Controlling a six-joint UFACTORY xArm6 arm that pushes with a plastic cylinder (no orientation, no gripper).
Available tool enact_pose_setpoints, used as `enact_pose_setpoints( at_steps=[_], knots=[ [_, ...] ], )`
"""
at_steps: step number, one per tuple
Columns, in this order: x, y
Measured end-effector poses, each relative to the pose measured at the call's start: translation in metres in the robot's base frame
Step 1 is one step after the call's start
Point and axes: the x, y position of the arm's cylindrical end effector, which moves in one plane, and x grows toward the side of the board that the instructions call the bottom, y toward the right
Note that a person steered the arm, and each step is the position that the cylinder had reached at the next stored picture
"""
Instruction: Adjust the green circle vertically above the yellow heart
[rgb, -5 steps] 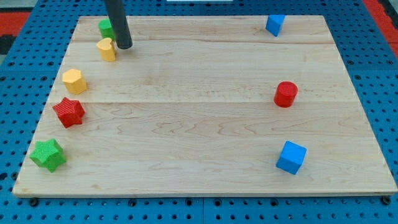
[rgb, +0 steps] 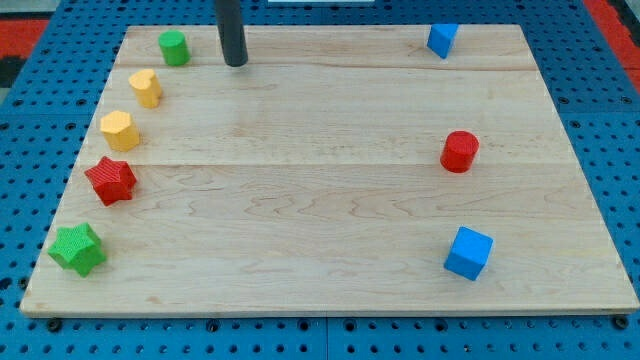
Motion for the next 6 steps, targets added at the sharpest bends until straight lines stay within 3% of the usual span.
enact_pose_setpoints(
  at_steps=[1,2,3,4,6],
  knots=[
    [-0.010,-0.055],
    [-0.006,-0.067],
    [0.019,-0.005],
    [0.085,0.008],
    [0.042,0.161]
  ],
)
